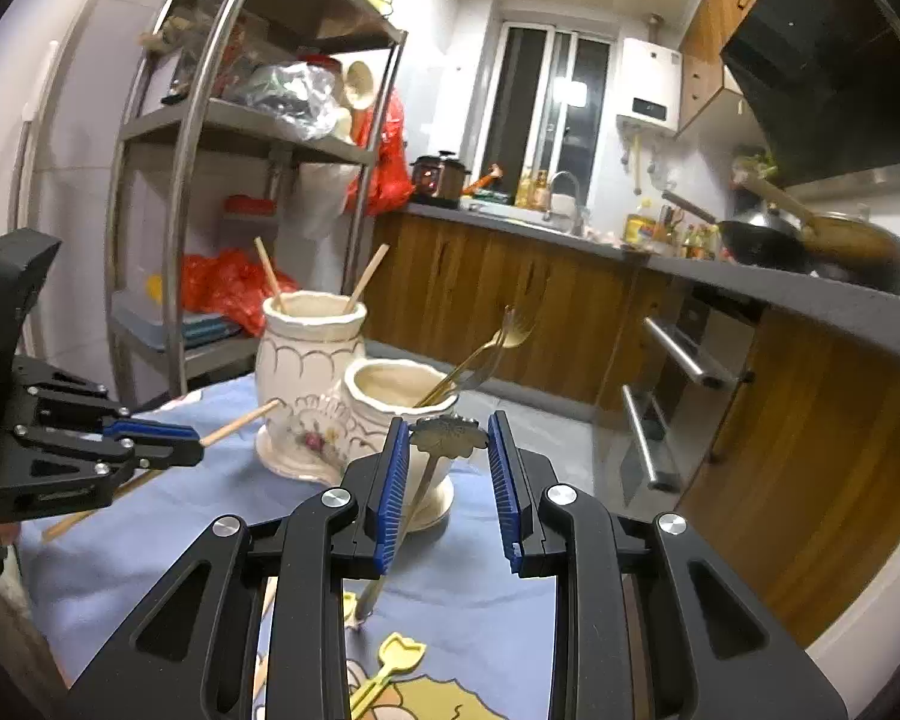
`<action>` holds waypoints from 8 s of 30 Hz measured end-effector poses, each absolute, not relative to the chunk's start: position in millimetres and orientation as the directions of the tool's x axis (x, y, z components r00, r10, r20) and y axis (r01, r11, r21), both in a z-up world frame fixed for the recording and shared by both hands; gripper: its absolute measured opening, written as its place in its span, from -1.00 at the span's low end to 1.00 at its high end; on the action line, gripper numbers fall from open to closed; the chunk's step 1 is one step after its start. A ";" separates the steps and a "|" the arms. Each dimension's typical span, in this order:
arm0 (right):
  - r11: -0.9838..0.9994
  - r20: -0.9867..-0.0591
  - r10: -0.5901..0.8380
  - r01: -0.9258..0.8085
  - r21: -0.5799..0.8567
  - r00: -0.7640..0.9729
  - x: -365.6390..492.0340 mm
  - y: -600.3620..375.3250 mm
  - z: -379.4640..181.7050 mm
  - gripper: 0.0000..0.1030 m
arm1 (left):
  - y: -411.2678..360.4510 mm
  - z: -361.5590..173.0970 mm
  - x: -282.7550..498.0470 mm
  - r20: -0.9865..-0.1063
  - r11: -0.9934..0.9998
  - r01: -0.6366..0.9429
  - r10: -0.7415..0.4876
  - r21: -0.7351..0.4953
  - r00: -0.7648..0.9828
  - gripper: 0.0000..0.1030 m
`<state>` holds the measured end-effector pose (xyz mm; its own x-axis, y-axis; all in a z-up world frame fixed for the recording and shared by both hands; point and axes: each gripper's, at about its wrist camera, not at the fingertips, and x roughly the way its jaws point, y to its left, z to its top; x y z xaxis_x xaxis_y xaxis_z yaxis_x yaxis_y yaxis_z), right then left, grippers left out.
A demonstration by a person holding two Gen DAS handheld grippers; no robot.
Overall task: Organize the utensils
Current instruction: 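Lift the flower-shaped spoon over the short cup while the left tool lifts the chopstick over the tall cup, then drop the flower-shaped spoon into the short cup while the left tool drops the chopstick into the tall cup, then move both tools back down over the remaining utensils, then grasp a yellow plastic spoon with the right tool while the left tool grasps a chopstick, then lift the yellow spoon over the short cup while the left tool lifts the chopstick over the tall cup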
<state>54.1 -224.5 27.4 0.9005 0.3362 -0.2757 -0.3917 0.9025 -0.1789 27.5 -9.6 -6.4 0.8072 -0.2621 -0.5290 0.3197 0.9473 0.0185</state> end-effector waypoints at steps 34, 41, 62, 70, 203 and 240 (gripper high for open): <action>0.931 -0.079 0.344 -0.351 -0.098 0.936 124.1 -202.0 116.9 -0.45 | 13.1 115.5 150.6 -0.133 0.955 0.281 -0.291 -0.094 0.947 -0.89; 0.945 -0.094 0.305 -0.313 -0.094 0.948 144.5 -204.6 103.3 -0.45 | 2.2 100.2 176.6 -0.052 0.971 0.228 -0.232 -0.075 0.971 -0.89; 0.895 -0.292 0.323 -0.390 -0.215 0.900 172.6 -160.6 46.4 -0.45 | 7.4 71.1 182.7 -0.192 0.984 0.177 -0.169 0.026 0.967 -0.89; 0.895 -0.297 0.310 -0.383 -0.229 0.903 176.7 -153.8 41.3 -0.45 | 9.5 68.3 184.6 -0.207 0.983 0.179 -0.167 0.045 0.964 -0.84; 0.900 -0.776 0.310 -0.434 0.052 0.549 67.4 -218.1 -76.4 -0.79 | -65.9 -73.4 55.2 -0.795 0.906 0.412 -0.177 0.099 0.580 -0.92; 0.803 -0.144 0.558 -0.487 0.344 0.817 189.2 -193.0 34.0 -0.79 | 33.1 88.9 161.4 -0.107 0.911 0.343 -0.374 -0.231 0.921 -0.92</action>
<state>189.2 -193.0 34.0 0.8172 0.5579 -0.1445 -0.4871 0.8026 0.3443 161.4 33.1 88.9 0.9212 -0.3742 -0.1069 0.3431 0.9105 -0.2306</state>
